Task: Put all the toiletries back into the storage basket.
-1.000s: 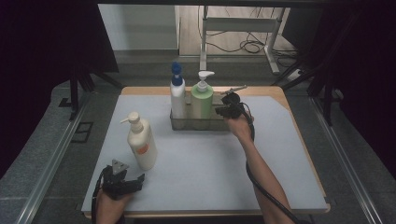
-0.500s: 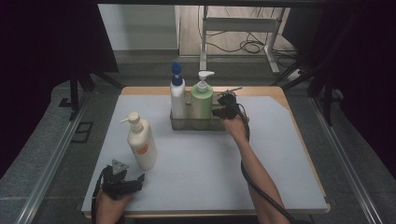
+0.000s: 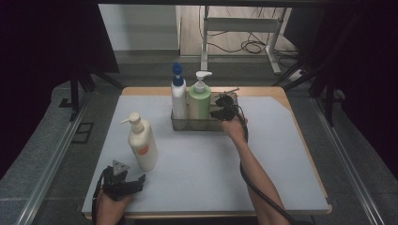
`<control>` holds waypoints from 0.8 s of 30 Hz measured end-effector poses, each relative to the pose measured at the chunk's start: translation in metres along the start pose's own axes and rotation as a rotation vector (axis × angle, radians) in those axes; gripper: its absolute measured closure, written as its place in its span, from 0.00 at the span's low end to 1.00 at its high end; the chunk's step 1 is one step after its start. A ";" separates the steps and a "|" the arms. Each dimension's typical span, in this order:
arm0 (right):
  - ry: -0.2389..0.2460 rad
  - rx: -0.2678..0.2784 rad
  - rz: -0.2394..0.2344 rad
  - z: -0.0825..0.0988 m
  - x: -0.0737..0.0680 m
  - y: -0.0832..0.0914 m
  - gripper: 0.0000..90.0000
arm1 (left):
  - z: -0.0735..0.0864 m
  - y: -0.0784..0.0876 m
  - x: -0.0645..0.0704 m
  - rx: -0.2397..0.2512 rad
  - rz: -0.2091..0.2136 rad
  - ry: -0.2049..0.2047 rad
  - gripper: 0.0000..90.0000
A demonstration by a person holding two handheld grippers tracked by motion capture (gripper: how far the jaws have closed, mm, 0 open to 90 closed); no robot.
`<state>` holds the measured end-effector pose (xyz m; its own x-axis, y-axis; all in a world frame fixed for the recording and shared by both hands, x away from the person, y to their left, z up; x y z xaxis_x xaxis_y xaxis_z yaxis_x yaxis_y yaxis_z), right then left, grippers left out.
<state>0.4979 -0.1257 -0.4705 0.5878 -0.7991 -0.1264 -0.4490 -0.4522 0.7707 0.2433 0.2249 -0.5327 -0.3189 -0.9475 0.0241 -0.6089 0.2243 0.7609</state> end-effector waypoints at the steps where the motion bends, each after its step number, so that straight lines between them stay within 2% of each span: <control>1: 0.000 -0.001 -0.001 0.000 -0.001 -0.001 0.99 | 0.000 0.000 0.000 0.000 0.000 0.000 0.13; 14: 0.009 -0.003 0.012 -0.001 -0.007 -0.002 0.99 | 0.000 0.000 0.000 0.000 -0.001 0.000 0.13; 24: 0.012 -0.003 0.003 0.000 -0.007 -0.001 0.99 | 0.000 0.000 0.000 -0.001 -0.001 0.000 0.13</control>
<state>0.4943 -0.1198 -0.4708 0.5943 -0.7957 -0.1168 -0.4485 -0.4485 0.7731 0.2433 0.2248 -0.5327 -0.3186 -0.9476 0.0234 -0.6086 0.2234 0.7614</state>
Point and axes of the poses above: each handheld gripper's, and its own axes: y roughly backward along the jaws, z roughly out of its underside, x roughly to its right, the point moved 1 cm from there along -y, roughly forward along the jaws, and after that the axes turned 3 degrees about -x, right-handed, at the moved point
